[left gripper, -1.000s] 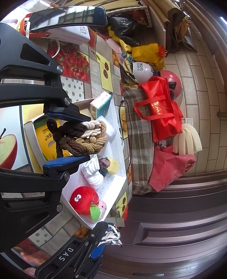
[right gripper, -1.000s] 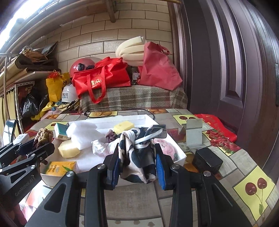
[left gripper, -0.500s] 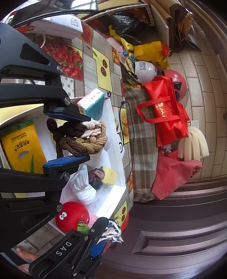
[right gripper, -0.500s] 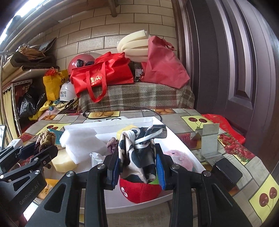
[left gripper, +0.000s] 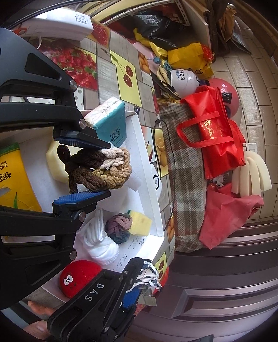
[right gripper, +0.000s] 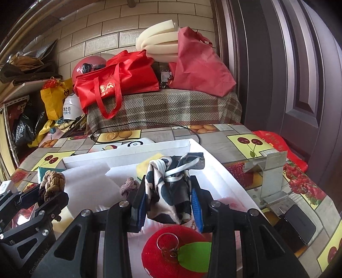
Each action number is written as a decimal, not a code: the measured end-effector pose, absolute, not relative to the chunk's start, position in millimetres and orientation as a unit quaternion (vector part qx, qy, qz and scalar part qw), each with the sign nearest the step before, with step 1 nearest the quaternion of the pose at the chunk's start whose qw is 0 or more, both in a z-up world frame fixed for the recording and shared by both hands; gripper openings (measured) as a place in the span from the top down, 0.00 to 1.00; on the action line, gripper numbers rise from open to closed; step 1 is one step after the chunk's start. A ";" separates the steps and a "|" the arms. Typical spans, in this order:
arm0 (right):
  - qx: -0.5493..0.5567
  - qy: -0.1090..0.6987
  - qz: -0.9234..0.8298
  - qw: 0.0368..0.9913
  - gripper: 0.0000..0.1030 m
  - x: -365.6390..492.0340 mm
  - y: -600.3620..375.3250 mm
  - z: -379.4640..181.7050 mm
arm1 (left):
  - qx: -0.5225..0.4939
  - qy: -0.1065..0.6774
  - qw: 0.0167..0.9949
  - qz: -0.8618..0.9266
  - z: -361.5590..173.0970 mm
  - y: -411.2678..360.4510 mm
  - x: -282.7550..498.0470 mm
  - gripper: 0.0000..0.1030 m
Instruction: Organize soft objects
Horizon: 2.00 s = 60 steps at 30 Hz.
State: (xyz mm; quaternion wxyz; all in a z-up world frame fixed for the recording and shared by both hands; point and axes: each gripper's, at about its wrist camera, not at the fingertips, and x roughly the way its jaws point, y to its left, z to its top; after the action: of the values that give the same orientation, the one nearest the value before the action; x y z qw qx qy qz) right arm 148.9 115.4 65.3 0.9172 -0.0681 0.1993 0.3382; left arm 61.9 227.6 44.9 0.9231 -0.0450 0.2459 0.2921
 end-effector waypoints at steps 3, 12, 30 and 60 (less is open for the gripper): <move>-0.073 0.195 0.338 0.918 0.63 147.0 115.9 65.4 | -0.037 0.247 0.922 0.296 45.2 225.0 63.1 0.63; -0.074 0.192 0.339 0.918 0.44 147.8 116.1 66.3 | -0.034 0.248 0.921 0.298 45.2 224.0 62.2 0.63; -0.041 0.180 0.334 0.924 0.00 149.8 101.2 69.4 | -0.016 0.197 0.917 0.346 52.9 222.5 39.1 0.00; -0.021 0.140 0.320 0.937 0.00 118.0 68.5 73.0 | -0.047 0.182 0.916 0.353 53.3 214.8 12.3 0.00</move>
State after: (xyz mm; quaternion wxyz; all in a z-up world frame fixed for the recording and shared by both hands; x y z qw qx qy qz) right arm 118.0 68.5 73.0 0.9366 -0.0213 0.1401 0.3205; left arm 12.3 214.8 53.3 0.9163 -0.0470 0.1823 0.3534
